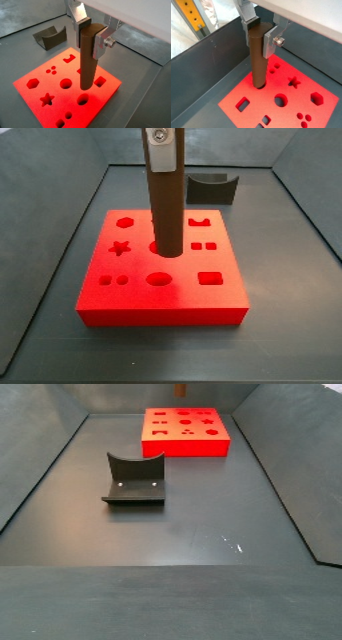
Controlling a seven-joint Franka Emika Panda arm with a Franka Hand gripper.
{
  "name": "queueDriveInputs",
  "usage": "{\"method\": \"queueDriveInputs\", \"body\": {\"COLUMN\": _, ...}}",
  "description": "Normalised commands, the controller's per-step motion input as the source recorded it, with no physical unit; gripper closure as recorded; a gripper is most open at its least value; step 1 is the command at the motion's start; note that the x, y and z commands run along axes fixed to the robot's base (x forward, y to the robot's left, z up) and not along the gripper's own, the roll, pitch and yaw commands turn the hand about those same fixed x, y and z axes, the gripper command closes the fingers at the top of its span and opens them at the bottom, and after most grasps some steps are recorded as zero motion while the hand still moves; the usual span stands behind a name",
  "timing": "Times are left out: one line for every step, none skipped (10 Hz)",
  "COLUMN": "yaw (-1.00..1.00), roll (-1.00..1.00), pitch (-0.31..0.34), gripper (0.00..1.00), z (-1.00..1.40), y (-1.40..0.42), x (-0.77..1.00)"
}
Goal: Insert the oval object.
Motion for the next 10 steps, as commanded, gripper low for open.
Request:
{"method": "queueDriveInputs", "body": {"yaw": 0.0, "roll": 0.0, "pitch": 0.007, "gripper": 1.0, "z": -0.05, "y": 0.0, "x": 0.0}}
{"method": "queueDriveInputs", "body": {"yaw": 0.0, "roll": 0.0, "pitch": 0.0, "gripper": 1.0, "z": -0.01, "y": 0.0, "x": 0.03}}
{"method": "queueDriveInputs", "body": {"yaw": 0.0, "roll": -0.03, "pitch": 0.0, "gripper": 1.0, "z": -0.33, "y": 0.0, "x": 0.03}}
{"method": "queueDriveInputs", "body": {"yaw": 0.0, "roll": -0.02, "pitch": 0.0, "gripper": 1.0, "z": -0.4, "y": -0.07, "x": 0.0}}
{"method": "queueDriveInputs", "body": {"yaw": 0.0, "roll": -0.01, "pitch": 0.0, "gripper": 1.0, "z": -0.44, "y": -0.07, "x": 0.01}}
{"method": "queueDriveInputs", "body": {"yaw": 0.0, "roll": -0.01, "pitch": 0.0, "gripper": 1.0, "z": -0.39, "y": -0.06, "x": 0.03}}
{"method": "queueDriveInputs", "body": {"yaw": 0.0, "roll": 0.0, "pitch": 0.0, "gripper": 1.0, "z": -0.33, "y": 0.0, "x": 0.0}}
{"method": "queueDriveInputs", "body": {"yaw": 0.07, "roll": 0.02, "pitch": 0.0, "gripper": 1.0, "z": -0.16, "y": 0.0, "x": 0.0}}
{"method": "queueDriveInputs", "body": {"yaw": 0.03, "roll": 0.04, "pitch": 0.0, "gripper": 1.0, "z": -0.17, "y": -0.03, "x": 0.0}}
{"method": "queueDriveInputs", "body": {"yaw": 0.02, "roll": 0.05, "pitch": 0.0, "gripper": 1.0, "z": -0.22, "y": -0.04, "x": 0.0}}
